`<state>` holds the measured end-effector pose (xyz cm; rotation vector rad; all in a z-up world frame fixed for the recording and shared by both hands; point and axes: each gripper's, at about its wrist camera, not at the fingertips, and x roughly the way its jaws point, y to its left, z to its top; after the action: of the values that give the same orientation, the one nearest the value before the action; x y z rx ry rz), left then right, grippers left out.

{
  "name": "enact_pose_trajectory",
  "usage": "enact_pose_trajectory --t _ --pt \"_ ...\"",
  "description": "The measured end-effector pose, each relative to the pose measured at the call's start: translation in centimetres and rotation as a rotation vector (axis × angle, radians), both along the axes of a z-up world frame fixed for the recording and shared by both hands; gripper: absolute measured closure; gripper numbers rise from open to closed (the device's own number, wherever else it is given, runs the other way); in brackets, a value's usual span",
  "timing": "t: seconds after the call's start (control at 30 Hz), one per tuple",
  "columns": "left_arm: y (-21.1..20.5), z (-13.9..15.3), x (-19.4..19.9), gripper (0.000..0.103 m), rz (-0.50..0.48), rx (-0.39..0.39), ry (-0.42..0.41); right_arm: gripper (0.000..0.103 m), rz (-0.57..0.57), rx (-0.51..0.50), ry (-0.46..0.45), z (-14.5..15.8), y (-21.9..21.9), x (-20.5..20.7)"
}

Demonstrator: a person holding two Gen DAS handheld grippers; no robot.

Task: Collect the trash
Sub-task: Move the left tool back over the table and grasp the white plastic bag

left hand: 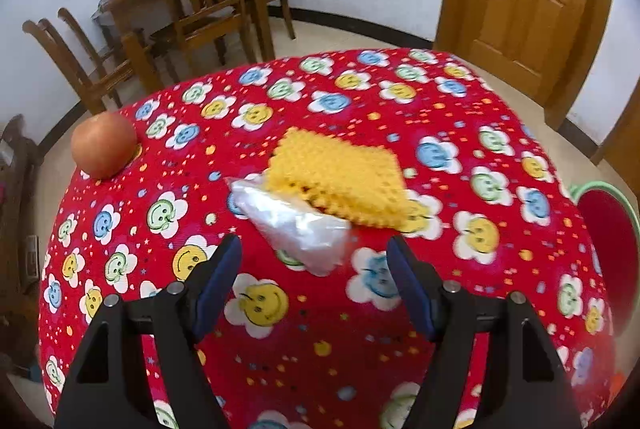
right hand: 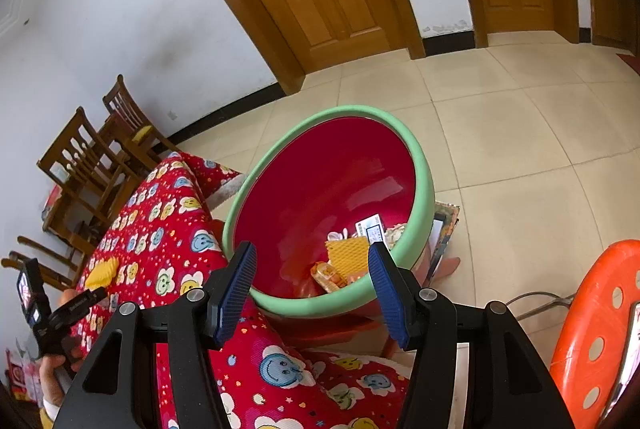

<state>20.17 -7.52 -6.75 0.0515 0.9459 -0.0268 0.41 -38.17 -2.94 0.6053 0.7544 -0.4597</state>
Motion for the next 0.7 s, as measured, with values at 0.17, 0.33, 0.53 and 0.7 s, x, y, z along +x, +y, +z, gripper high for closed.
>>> enact_pose_trajectory --t 0.17,0.33,0.53,0.7 --pt "1.5 -0.6 1.0 0.029 0.032 -0.055 0.008 0.044 -0.001 0.007 0.007 -0.4 -0.1 0.2" --pt "2.6 -0.6 1.3 0.043 0.040 -0.080 0.006 0.044 0.006 0.017 0.016 -0.7 0.0 0.6" --pt "3.7 -0.7 0.9 0.066 0.027 -0.108 0.018 0.044 0.028 0.016 0.019 -0.6 0.9 1.3" --pt "5.1 -0.4 0.3 0.073 0.025 -0.144 0.013 0.044 0.060 0.003 0.023 -0.3 2.1 2.0"
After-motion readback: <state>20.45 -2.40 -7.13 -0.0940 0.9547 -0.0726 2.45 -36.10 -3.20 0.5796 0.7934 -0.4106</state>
